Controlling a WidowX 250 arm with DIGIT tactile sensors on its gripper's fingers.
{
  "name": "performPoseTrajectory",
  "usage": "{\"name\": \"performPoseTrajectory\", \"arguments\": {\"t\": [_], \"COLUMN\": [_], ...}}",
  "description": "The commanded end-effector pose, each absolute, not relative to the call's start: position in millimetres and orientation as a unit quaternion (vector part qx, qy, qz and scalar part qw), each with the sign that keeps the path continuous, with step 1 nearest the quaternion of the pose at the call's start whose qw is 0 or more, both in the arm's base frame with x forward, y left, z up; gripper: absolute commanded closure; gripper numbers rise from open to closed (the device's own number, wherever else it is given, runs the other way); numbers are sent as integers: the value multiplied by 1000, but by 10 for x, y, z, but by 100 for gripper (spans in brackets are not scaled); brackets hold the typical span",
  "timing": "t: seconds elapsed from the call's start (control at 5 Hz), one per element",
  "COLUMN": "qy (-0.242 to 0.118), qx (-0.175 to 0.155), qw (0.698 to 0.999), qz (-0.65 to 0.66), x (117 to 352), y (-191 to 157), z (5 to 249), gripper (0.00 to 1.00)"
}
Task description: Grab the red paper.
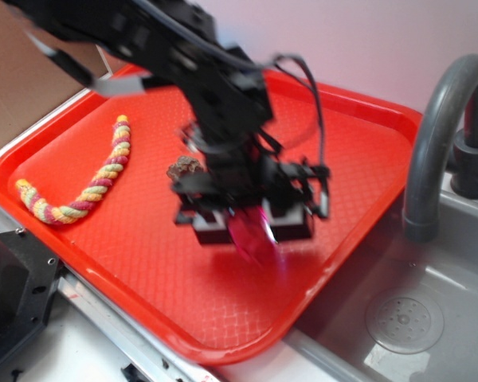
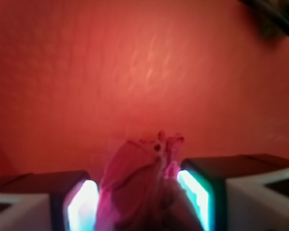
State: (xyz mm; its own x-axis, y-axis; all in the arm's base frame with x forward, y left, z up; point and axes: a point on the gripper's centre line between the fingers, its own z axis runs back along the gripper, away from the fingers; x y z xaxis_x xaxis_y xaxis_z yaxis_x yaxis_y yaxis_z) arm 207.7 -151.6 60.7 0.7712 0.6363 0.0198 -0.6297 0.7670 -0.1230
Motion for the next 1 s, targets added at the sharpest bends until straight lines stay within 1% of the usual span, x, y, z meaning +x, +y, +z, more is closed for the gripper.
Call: {"name": "performPoseTrajectory", "arguments": {"t": [0.0,0.2,0.4,0.6,0.8], "qy": [-24,-43,-78,-122,-115], "qx": [-126,-110,-95,-103,-96], "qw": [964,976,974,966,963], "qz": [231,182,192,203,224], "x": [2112,1994,1879,1848,1899], "y": [-912,-509,-287,-234,-235], "z": [1428,1796,2051,2113,2045], "gripper": [100,100,100,100,100]}}
